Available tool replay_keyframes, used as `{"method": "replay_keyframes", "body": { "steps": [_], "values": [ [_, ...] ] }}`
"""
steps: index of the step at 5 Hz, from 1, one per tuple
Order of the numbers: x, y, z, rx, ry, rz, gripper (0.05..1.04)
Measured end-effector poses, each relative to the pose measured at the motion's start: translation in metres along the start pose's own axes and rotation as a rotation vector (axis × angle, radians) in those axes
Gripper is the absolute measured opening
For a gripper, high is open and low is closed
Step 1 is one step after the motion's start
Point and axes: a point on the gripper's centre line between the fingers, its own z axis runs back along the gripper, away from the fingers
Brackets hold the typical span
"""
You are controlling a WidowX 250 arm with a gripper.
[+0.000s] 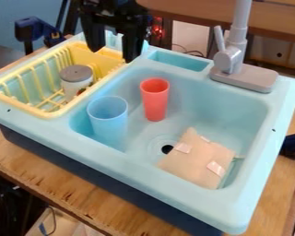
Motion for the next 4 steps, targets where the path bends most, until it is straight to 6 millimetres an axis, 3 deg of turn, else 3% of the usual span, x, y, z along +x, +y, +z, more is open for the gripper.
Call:
{"method": "replay_keyframes", "body": {
  "steps": [2,4],
  "values": [
    [0.014,0.019,-0.012,-0.039,0.003,0.015,1.001],
    [0.017,0.047,-0.011,-0.037,0.012,0.054,1.001]
  ]
}}
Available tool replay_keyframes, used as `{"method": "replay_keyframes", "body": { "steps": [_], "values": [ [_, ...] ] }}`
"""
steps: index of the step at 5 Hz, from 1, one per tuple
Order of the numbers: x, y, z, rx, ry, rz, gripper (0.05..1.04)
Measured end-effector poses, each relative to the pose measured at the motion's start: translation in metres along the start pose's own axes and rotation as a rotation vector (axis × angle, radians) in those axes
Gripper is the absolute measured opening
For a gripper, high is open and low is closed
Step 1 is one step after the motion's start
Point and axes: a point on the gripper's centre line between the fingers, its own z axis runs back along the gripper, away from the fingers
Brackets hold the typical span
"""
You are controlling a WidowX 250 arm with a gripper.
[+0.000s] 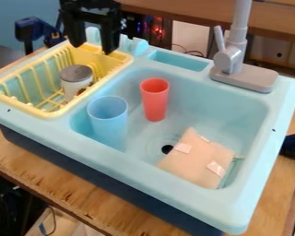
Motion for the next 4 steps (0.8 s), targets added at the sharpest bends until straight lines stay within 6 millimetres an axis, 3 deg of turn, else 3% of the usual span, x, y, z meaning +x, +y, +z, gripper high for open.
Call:
{"method": "replay_keyframes", "body": {
  "steps": [4],
  "values": [
    [0.002,0.007,-0.019,0.006,0.022,0.033,1.000]
  ]
}}
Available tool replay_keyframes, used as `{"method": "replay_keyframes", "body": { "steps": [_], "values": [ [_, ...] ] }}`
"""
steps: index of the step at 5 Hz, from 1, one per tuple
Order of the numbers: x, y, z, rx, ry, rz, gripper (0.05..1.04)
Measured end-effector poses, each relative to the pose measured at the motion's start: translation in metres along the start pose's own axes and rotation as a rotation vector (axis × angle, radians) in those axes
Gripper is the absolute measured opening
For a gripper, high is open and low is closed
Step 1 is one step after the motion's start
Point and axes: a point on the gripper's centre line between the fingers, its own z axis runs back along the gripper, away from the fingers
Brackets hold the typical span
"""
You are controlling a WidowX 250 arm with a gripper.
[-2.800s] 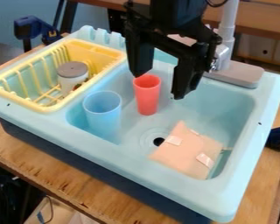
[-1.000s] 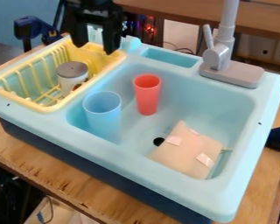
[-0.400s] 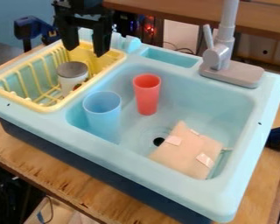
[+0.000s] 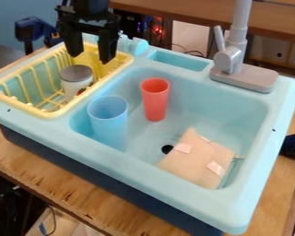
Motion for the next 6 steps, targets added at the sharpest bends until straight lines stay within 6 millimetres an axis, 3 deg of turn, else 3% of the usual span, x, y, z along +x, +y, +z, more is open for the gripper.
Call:
{"method": "replay_keyframes", "body": {
  "steps": [2,6],
  "values": [
    [-0.004,0.003,-0.015,0.017,0.052,0.014,1.001],
    [-0.042,-0.001,-0.040,0.043,0.220,0.036,1.000]
  ]
}}
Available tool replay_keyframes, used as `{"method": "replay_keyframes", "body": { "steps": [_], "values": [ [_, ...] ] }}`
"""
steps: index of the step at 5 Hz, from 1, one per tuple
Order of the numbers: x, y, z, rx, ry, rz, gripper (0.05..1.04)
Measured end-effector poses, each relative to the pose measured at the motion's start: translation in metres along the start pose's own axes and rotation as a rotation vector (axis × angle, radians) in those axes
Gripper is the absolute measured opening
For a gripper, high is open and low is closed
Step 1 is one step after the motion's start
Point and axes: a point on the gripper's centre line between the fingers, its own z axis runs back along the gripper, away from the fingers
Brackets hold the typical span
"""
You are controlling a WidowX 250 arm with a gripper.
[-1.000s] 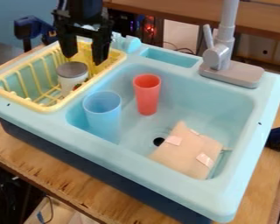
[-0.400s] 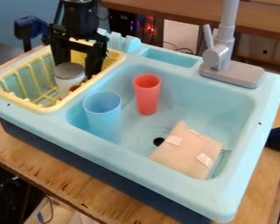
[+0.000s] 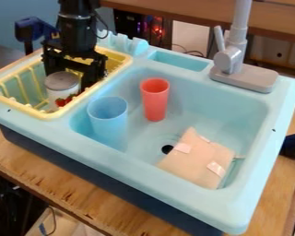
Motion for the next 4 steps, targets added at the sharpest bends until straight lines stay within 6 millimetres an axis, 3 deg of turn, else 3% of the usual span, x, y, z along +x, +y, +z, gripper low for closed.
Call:
{"method": "replay_keyframes", "body": {
  "steps": [1,4],
  "values": [
    [-0.0200,-0.0027,-0.0038,0.027,0.043,0.012,0.999],
    [-0.0253,-0.0030,0.0041,-0.003,0.020,0.065,0.998]
  ]
}}
